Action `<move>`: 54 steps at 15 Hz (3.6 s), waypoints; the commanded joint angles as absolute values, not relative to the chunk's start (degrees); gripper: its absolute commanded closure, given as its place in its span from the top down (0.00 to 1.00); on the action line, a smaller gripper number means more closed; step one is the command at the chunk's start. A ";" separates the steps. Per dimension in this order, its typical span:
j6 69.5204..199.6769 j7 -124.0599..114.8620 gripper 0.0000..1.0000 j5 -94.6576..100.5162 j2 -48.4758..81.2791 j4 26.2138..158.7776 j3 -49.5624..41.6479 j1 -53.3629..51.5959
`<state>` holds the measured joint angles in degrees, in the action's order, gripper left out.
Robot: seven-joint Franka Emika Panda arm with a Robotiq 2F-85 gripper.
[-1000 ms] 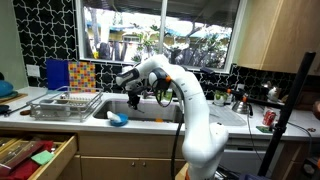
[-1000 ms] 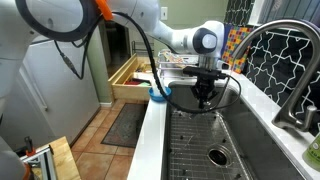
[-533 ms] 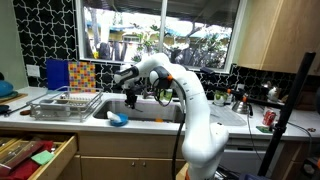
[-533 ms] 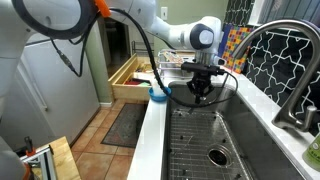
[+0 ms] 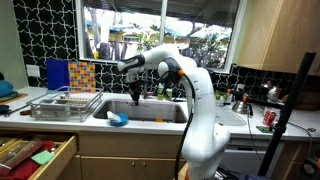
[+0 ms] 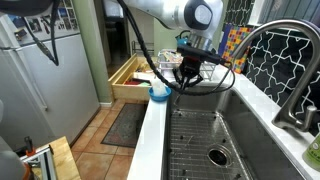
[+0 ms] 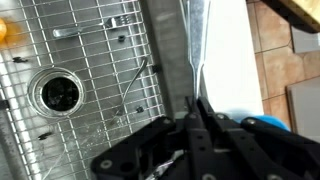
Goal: Turn on the faucet then rinse the spoon under it
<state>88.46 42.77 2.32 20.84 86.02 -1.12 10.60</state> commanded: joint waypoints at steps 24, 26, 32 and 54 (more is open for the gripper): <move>99.03 60.29 0.02 0.89 5.35 117.61 -4.10 8.83; 101.76 59.94 0.02 0.14 5.00 119.28 -4.08 8.69; 105.52 58.15 0.02 0.66 4.40 122.00 -4.23 8.41; 95.23 25.02 1.00 1.60 -7.01 111.25 -3.46 4.95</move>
<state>97.33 33.43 0.58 -6.70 113.73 -3.45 6.09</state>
